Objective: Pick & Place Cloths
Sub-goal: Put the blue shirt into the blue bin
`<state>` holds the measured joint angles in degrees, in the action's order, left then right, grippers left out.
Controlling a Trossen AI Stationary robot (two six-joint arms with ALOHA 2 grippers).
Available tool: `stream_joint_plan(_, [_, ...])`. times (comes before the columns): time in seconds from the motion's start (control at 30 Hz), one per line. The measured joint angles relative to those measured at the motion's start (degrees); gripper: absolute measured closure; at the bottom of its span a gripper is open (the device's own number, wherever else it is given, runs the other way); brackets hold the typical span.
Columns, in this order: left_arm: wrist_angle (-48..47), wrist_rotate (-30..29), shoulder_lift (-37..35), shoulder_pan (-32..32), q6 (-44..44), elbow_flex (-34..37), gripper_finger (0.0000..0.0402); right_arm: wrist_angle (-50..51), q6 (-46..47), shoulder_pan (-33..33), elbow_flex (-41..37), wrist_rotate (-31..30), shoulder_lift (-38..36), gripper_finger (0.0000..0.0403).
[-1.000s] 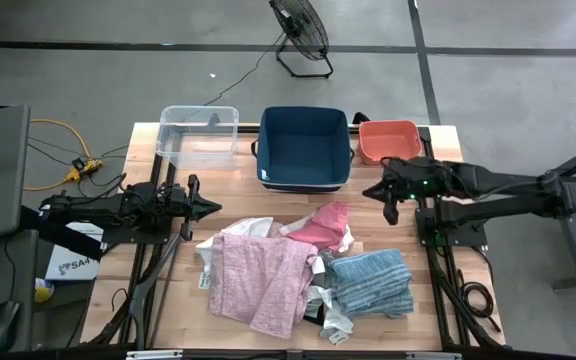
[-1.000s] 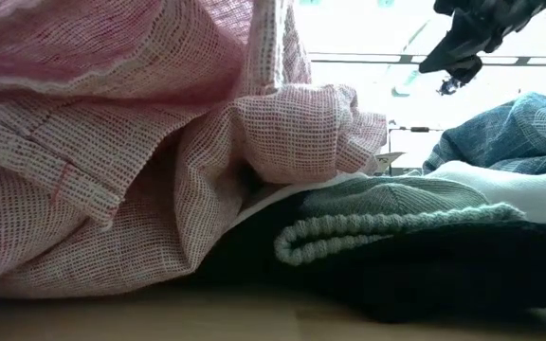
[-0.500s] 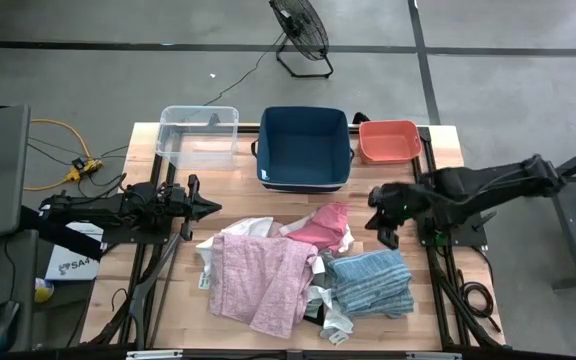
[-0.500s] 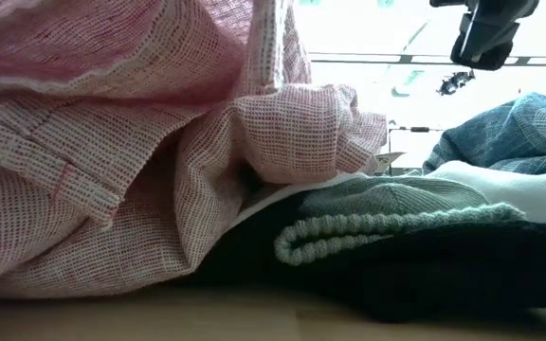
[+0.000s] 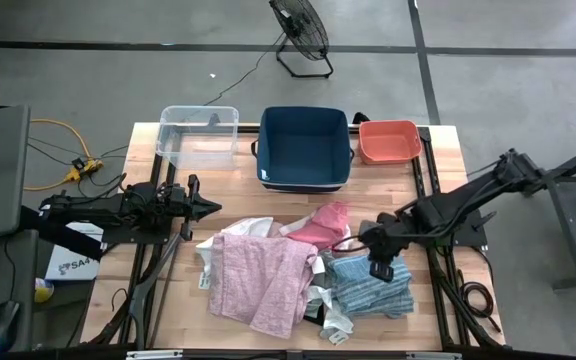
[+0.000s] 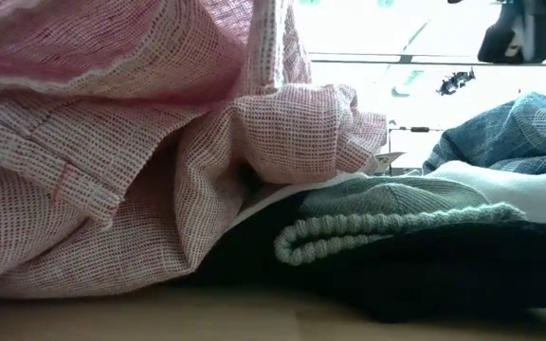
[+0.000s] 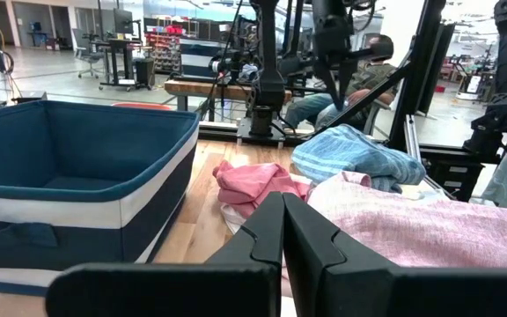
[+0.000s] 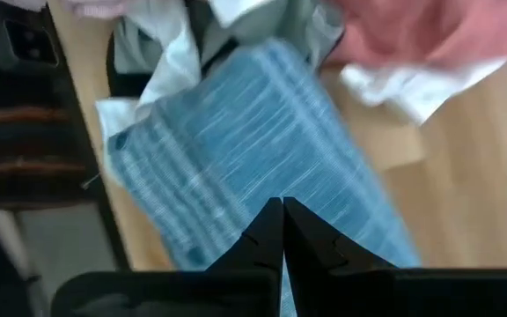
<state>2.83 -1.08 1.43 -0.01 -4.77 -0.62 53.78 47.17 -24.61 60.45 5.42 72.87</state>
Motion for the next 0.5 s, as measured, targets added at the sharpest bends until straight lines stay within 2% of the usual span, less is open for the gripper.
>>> stream_joint_plan(0.2, [0.00,0.00,0.00,0.00,0.00,0.00,0.0400,-1.12,-0.37,-0.17,0.00,8.07,2.22,0.0401])
stream_joint_plan(0.5, [0.00,0.00,0.00,0.00,0.01,0.00,0.0400,-3.10,-4.95,-0.69,0.00,9.69,5.28,0.0401])
